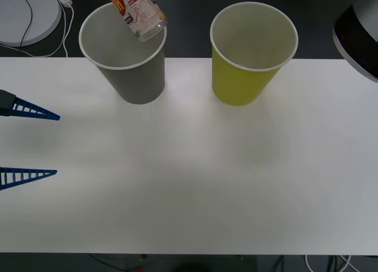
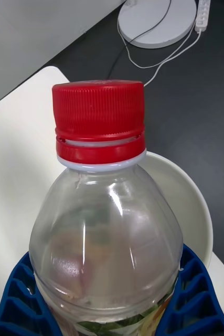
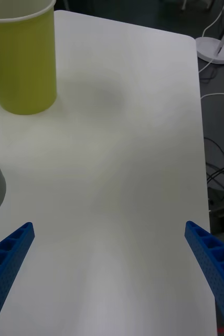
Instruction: Put the can into the green bin and the plastic bottle into the gray bin
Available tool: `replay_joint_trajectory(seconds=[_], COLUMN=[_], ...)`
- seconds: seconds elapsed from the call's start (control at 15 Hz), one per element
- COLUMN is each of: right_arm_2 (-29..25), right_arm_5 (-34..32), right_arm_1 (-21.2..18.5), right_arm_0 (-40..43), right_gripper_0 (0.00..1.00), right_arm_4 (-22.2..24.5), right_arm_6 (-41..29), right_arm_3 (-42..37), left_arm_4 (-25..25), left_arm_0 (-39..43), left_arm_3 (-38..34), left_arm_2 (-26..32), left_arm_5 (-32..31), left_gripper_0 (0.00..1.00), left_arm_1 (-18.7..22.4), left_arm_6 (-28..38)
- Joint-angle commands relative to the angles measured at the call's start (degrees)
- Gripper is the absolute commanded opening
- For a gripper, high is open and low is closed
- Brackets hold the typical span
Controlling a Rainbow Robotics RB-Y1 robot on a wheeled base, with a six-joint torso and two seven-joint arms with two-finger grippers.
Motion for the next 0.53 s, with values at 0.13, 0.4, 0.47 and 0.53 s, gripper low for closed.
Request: replay_joint_trajectory(seconds=[0.13, 0.4, 0.47, 0.53], right_arm_2=[0.43, 0.87, 1.22, 1.4], right_arm_5=[0.1, 0.8, 1.15, 1.15], right_arm_1=[1.55, 2.69, 2.69, 2.6], right_arm_0=[-0.73, -1.08, -1.08, -1.08], right_gripper_0=[0.0, 0.0, 0.0, 0.0], right_arm_4=[0.8, 1.41, 1.41, 1.15], right_arm_6=[0.01, 0.01, 0.01, 0.01], right_arm_3=[1.52, 3.02, 3.02, 3.1], left_arm_4=[0.0, 0.0, 0.0, 0.0], left_arm_0=[0.0, 0.0, 0.0, 0.0], left_arm_3=[0.0, 0.0, 0.0, 0.0], left_arm_2=[0.0, 0.0, 0.0, 0.0], left_arm_5=[0.0, 0.0, 0.0, 0.0], left_gripper_0=[1.0, 1.0, 1.0, 1.0], left_arm_1=[0.0, 0.0, 0.0, 0.0], left_arm_6=[0.0, 0.0, 0.0, 0.0])
